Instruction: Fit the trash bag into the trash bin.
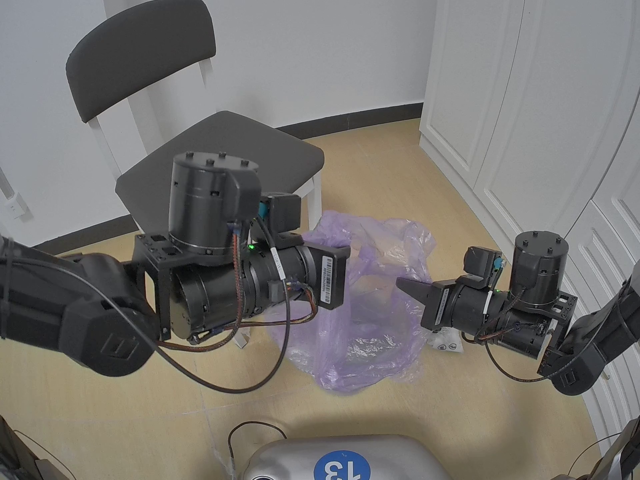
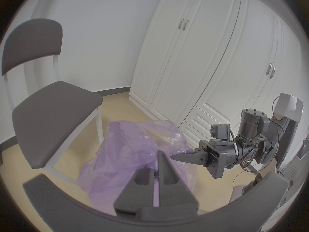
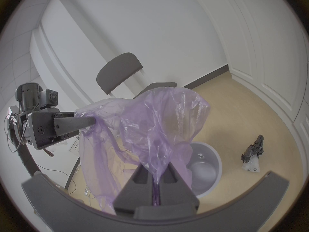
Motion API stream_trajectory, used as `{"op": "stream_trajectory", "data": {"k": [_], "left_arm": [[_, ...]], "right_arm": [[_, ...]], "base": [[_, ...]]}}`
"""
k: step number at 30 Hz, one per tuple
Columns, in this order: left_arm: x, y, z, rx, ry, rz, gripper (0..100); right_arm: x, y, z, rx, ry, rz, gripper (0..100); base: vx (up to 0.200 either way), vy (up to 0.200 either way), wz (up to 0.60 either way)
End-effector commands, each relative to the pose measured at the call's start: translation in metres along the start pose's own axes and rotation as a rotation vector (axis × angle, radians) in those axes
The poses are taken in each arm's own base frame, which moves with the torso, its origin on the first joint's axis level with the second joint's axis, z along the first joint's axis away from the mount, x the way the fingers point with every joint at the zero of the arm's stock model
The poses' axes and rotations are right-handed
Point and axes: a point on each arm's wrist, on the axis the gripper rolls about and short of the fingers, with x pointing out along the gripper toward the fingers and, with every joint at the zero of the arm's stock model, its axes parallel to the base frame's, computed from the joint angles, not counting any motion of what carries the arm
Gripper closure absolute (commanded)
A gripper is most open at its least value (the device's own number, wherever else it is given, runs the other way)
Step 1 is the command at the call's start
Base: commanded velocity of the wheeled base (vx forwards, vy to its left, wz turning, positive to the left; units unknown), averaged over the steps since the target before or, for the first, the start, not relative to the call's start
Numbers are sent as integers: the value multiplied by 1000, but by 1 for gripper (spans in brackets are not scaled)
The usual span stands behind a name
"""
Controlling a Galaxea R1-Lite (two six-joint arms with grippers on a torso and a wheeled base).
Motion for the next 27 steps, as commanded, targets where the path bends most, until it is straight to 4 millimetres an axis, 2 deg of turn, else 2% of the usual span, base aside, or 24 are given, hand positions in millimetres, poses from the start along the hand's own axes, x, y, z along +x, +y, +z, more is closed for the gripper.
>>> {"op": "stream_trajectory", "data": {"k": [1, 13, 18, 22, 25, 27], "left_arm": [[10, 13, -23, -22, 46, -4, 100], [38, 23, -77, -103, 2, -28, 100], [51, 26, -90, -151, -45, -38, 100], [58, 38, -104, -167, -34, -9, 100], [58, 39, -104, -169, -33, -8, 100], [63, 44, -108, -236, -55, -4, 100]], "right_arm": [[6, -17, -2, 13, 22, -51, 100], [14, -35, 2, 32, 65, -123, 100], [17, -38, -3, 36, 84, -132, 100], [28, -46, -16, 43, 122, -148, 100], [29, -47, -16, 41, 122, -148, 100], [34, -52, -15, 47, 118, -159, 100]], "base": [[0, 0, 0], [0, 0, 0], [0, 0, 0], [0, 0, 0], [0, 0, 0], [0, 0, 0]]}}
